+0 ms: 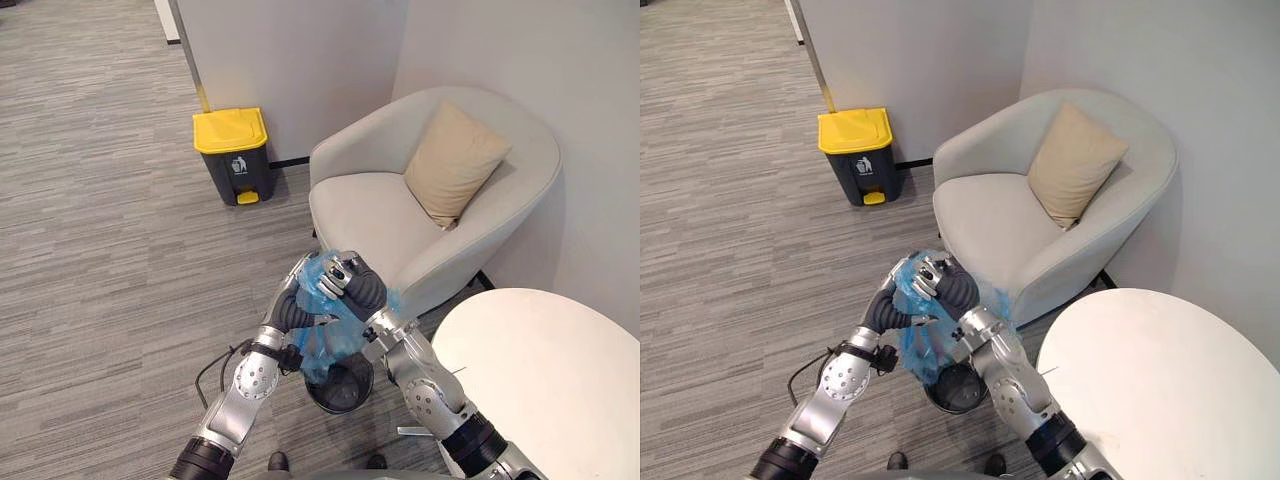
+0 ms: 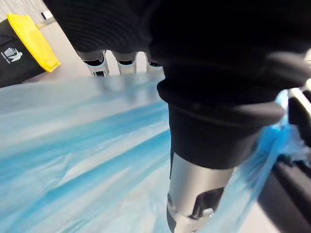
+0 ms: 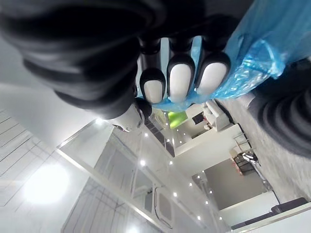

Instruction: Gather rubbish on tea table into small bin, then transfer packed bag to large trash can.

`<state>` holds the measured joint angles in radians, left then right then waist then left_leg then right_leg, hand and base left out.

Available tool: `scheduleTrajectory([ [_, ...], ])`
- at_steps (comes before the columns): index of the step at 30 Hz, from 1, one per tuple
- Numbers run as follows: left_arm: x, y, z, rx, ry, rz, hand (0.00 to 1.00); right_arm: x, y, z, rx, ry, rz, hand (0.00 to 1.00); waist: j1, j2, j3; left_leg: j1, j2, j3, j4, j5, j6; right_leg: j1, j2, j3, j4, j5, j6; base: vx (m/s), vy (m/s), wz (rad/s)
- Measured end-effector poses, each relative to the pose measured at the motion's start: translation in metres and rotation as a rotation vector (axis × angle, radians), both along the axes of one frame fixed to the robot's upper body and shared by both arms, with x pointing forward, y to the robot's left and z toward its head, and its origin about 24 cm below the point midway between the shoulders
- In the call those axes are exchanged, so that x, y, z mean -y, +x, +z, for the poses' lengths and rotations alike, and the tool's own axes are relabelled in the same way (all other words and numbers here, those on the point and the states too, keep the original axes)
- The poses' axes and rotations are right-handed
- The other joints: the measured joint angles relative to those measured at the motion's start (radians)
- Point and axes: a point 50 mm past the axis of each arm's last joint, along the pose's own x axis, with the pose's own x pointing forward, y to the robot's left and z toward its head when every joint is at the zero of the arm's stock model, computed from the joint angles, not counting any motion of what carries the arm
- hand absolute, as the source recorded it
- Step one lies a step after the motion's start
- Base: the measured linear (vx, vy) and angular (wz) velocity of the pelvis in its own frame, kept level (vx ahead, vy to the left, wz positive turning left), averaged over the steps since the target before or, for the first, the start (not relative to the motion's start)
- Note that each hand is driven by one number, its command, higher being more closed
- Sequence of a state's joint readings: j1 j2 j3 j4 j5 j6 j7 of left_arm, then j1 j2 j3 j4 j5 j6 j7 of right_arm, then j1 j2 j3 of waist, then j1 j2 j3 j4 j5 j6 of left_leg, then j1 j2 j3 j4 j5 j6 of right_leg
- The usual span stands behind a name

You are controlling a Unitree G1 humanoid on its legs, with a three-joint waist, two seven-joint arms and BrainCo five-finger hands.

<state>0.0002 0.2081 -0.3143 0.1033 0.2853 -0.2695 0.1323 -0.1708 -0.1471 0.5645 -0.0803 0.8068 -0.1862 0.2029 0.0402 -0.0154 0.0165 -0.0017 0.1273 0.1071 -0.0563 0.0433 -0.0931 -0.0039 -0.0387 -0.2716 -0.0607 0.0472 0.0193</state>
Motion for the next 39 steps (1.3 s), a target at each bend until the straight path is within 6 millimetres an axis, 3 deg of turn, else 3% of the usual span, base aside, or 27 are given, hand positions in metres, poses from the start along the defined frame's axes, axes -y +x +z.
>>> scheduleTrajectory([
  [8,0.006,-0.003,-0.023,-0.117,0.008,-0.015,0.0,-0.009,0.0,0.016,0.041,0.053,0.039,1.0,-0.002,-0.002,-0.029,0.003,-0.001,0.006,-0.007,0.0,0.0,0.001,0.001,0.007,-0.013,0.005,0.003,0.0,0.002,-0.01],
  [19,0.006,-0.007,-0.046,-0.216,0.074,0.021,0.0,-0.019,-0.007,0.013,0.017,0.062,0.094,1.0,-0.002,-0.003,-0.029,-0.001,0.004,0.017,-0.004,-0.003,-0.003,-0.006,0.006,0.025,-0.013,0.006,0.002,0.0,0.002,-0.03],
  [20,0.007,-0.007,-0.047,-0.219,0.083,0.025,1.0,-0.023,-0.009,0.012,0.013,0.06,0.111,1.0,-0.001,-0.003,-0.029,-0.003,0.005,0.02,-0.004,-0.003,-0.004,-0.01,0.007,0.028,-0.013,0.006,0.001,0.0,0.001,-0.09],
  [39,0.023,0.006,-0.034,-0.168,0.013,0.072,1.0,-0.054,-0.029,0.012,-0.034,0.108,0.258,1.0,-0.003,-0.007,-0.029,-0.017,0.013,0.014,0.006,-0.003,-0.004,-0.018,0.015,0.027,-0.013,0.009,-0.002,0.0,0.0,0.0],
])
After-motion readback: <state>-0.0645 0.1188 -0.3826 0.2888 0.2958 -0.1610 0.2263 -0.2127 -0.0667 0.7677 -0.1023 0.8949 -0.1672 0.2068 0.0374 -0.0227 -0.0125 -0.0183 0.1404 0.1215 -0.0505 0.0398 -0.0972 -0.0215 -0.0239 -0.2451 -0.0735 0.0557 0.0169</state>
